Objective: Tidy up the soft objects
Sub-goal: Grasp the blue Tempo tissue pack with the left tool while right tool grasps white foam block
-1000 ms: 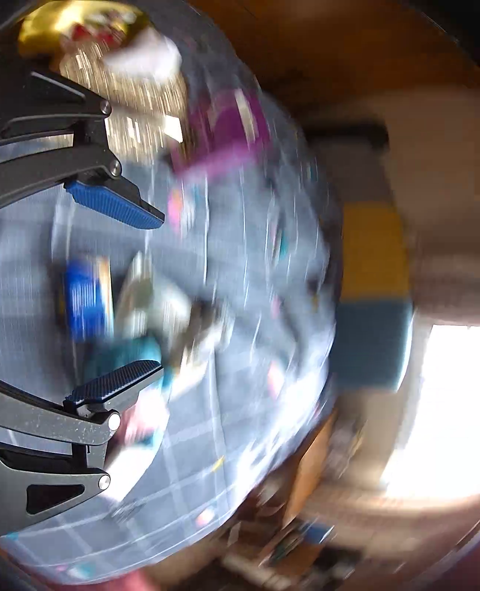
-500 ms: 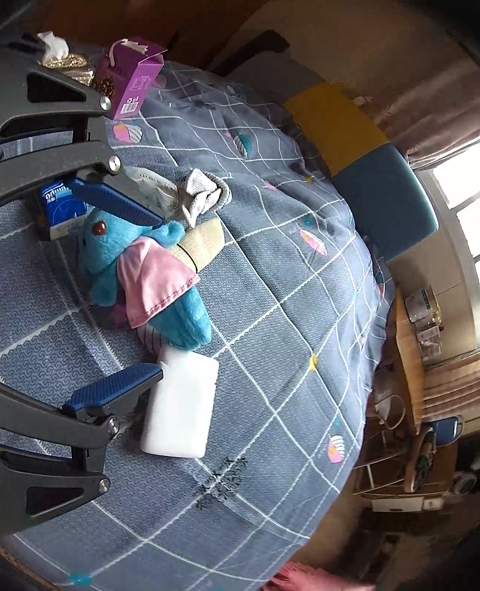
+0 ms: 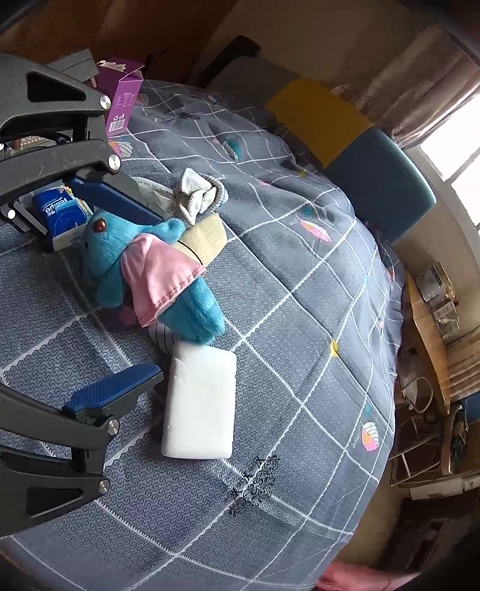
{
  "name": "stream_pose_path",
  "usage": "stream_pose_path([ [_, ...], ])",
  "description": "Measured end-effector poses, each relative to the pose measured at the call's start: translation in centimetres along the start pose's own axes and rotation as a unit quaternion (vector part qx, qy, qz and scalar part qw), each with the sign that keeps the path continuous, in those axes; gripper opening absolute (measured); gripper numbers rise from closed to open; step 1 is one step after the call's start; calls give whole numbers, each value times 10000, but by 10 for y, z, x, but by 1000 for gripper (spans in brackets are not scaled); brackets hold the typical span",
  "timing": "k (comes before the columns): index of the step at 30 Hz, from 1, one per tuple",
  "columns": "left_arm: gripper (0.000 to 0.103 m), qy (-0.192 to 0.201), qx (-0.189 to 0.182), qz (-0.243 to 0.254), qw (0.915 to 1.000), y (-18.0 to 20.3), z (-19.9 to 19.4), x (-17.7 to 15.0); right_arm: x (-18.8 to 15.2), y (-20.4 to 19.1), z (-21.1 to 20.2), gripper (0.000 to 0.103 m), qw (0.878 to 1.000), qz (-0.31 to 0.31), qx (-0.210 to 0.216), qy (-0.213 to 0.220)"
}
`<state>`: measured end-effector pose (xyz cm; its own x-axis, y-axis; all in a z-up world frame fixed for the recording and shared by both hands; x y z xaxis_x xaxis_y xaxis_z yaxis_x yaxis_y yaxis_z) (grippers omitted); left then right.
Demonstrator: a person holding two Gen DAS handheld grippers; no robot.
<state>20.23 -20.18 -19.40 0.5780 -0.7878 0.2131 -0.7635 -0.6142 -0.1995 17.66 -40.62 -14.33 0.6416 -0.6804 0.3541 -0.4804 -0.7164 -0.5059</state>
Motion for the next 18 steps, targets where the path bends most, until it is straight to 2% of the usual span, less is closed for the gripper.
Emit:
stream_pose_path([
  [4, 62, 161, -89, -231, 9996, -1, -2, -5, 10, 37, -18, 78, 9952, 881, -31, 436],
  [7, 59, 255, -234, -549, 9979, -3, -8, -15, 12, 61, -15, 78, 9885, 1464, -47, 379],
  [10, 58, 299, -227, -755, 9964, -3, -11, -27, 10, 79, -8, 78, 9814, 1901, -84, 238],
  [14, 57, 309, -284, -925, 9948, -6, -16, -40, 10, 72, 3, 78, 9864, 1571, -490, 41],
  [18, 57, 311, -246, -855, 9955, -5, -28, -45, 8, 51, 12, 78, 9879, 605, -1428, -94],
])
Point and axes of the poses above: each gripper's, at about its wrist camera, not at the fingertips, and z roughly the way its jaws point, y to its right, x to its top, the point moved 5 cm from there along z, roughly the way its jaws point, and after that the axes turned 8 degrees about -y, right-handed, at the moved point
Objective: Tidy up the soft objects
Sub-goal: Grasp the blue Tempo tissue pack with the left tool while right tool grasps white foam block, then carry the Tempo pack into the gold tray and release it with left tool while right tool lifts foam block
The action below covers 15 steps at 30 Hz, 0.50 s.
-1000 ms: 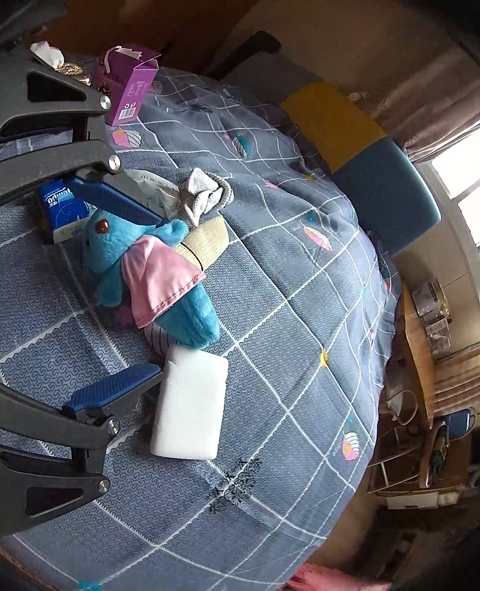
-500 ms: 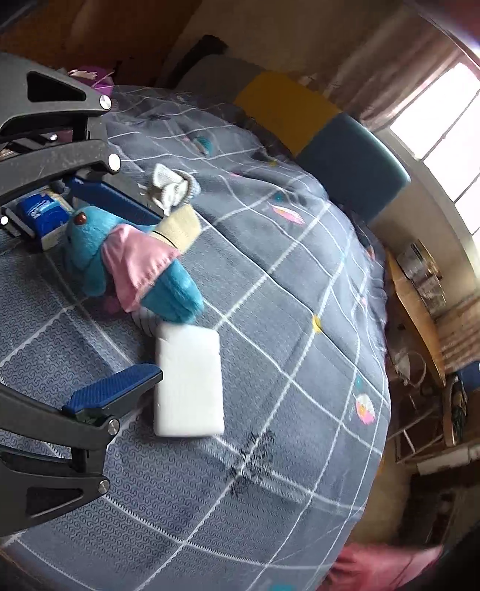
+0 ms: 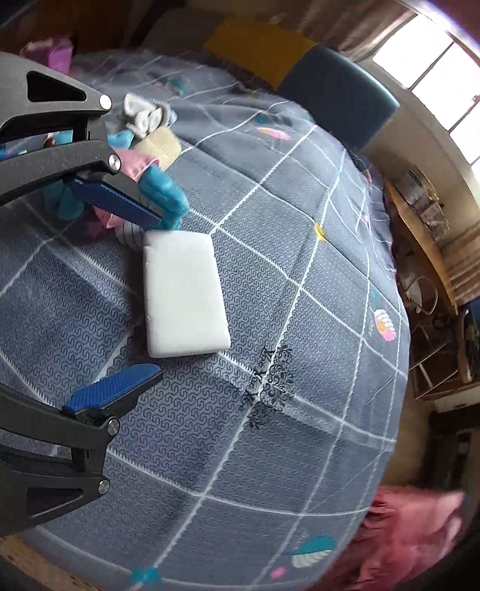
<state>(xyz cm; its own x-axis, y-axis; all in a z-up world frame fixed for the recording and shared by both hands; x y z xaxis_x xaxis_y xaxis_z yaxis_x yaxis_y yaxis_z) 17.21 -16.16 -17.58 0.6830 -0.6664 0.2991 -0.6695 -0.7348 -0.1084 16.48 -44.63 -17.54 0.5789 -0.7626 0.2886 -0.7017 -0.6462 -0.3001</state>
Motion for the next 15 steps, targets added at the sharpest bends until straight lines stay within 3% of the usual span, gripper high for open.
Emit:
stream_pose_path([
  [4, 57, 229, -46, 59, 9997, -10, -30, 10, -3, -30, 10, 81, 9894, -1291, -632, -221],
  [9, 56, 431, -202, -30, 9989, -29, -59, 34, -1, -50, 25, 91, 9434, -3063, -1156, -531],
  [12, 57, 458, -301, -98, 9985, -40, -69, 52, 4, -44, 37, 95, 9262, -3479, -1283, -679],
  [15, 57, 523, -233, -184, 9982, -60, -79, 75, 10, -42, 45, 96, 9235, -3560, -1252, -690],
])
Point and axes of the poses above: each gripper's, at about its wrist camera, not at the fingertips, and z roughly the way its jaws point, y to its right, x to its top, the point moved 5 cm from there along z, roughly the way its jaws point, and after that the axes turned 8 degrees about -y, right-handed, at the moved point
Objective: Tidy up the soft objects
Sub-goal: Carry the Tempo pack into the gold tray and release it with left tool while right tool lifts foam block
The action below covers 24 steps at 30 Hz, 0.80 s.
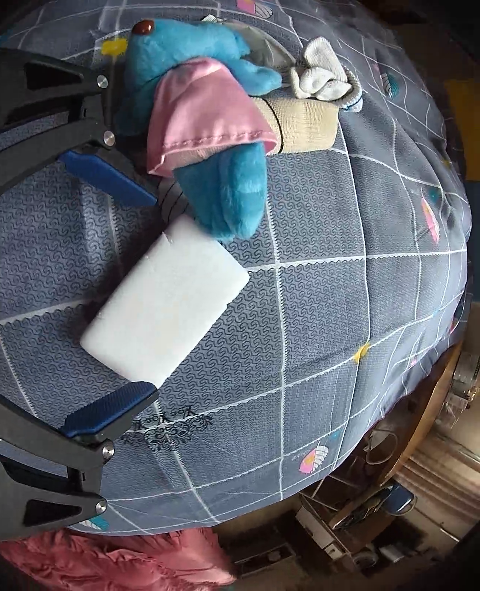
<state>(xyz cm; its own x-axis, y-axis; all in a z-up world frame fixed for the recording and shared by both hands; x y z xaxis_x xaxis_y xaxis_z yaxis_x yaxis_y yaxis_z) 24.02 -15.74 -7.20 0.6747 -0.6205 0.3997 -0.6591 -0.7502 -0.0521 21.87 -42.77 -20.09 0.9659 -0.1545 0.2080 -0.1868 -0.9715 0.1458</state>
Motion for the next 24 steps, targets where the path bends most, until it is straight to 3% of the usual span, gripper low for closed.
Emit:
stream_pose_path([
  [6, 57, 209, 282, -718, 9968, -83, -24, 47, 7, 7, 14, 99, 9997, 60, -37, 236],
  [9, 57, 294, 605, -1317, 9890, -146, -39, 50, 6, 8, 14, 98, 9996, 45, -61, 262],
  [11, 57, 309, 888, -1790, 9793, -194, -49, 35, 6, 8, 14, 98, 9996, 36, -74, 271],
  [17, 57, 148, 1535, -2932, 9435, -297, -71, -59, 10, 10, 16, 101, 9994, 65, -125, 314],
  [24, 57, 151, 1555, -3840, 9100, -327, -94, -208, 12, 11, 18, 101, 9992, 75, -99, 375],
])
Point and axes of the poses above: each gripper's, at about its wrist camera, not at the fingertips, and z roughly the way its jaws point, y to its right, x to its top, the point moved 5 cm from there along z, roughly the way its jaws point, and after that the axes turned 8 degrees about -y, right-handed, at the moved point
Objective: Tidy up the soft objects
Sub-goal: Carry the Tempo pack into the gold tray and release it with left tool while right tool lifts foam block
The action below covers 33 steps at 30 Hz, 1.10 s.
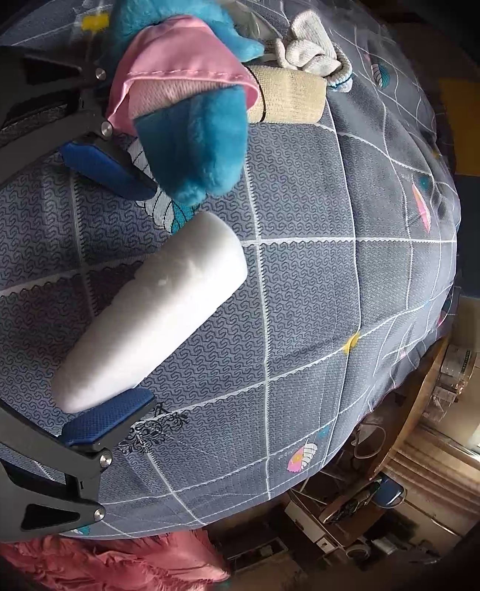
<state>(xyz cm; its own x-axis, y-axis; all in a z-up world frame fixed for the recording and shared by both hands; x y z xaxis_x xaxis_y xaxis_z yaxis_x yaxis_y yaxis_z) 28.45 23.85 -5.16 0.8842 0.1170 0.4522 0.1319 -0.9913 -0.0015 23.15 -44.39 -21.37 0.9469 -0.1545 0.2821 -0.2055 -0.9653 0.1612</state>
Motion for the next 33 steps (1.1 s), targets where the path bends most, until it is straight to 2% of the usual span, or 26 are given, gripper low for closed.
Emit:
stream_pose_path([
  [2, 57, -38, 40, -160, 9999, -21, 0, -31, 0, 0, -2, 96, 10000, 3, 10, 42],
  [5, 57, -109, 55, -345, 9993, -47, 2, -80, 0, 4, -5, 82, 9999, 79, -40, 82],
  [7, 57, -174, 54, -404, 9990, -54, 4, -109, -1, 11, -6, 62, 9997, 215, -108, 98],
  [9, 57, -220, 1, -438, 9988, -58, 7, -138, -2, 19, -8, 48, 9990, 402, -155, 113],
  [13, 57, -340, -130, -506, 9981, -58, 8, -179, -3, 30, -11, 43, 9972, 729, 89, 137],
  [17, 57, -370, -47, -499, 9981, -53, 12, -201, -3, 39, -14, 39, 9935, 1057, 365, 192],
  [23, 57, -631, 21, -484, 9968, -54, 24, -218, -2, 41, -11, 39, 9917, 1204, 427, 152],
  [25, 61, -643, 25, -559, 9964, -57, 25, -221, -3, 44, -12, 39, 9910, 1262, 422, 159],
  [27, 72, -612, -26, -628, 9961, -59, 22, -225, -4, 52, -11, 37, 9876, 1495, 464, 146],
  [30, 75, -536, -107, -679, 9962, -61, 15, -229, -5, 60, -8, 29, 9840, 1733, 406, 94],
  [33, 79, -415, -22, -589, 9974, -61, 7, -233, -5, 62, -10, 27, 9815, 1871, 400, 115],
])
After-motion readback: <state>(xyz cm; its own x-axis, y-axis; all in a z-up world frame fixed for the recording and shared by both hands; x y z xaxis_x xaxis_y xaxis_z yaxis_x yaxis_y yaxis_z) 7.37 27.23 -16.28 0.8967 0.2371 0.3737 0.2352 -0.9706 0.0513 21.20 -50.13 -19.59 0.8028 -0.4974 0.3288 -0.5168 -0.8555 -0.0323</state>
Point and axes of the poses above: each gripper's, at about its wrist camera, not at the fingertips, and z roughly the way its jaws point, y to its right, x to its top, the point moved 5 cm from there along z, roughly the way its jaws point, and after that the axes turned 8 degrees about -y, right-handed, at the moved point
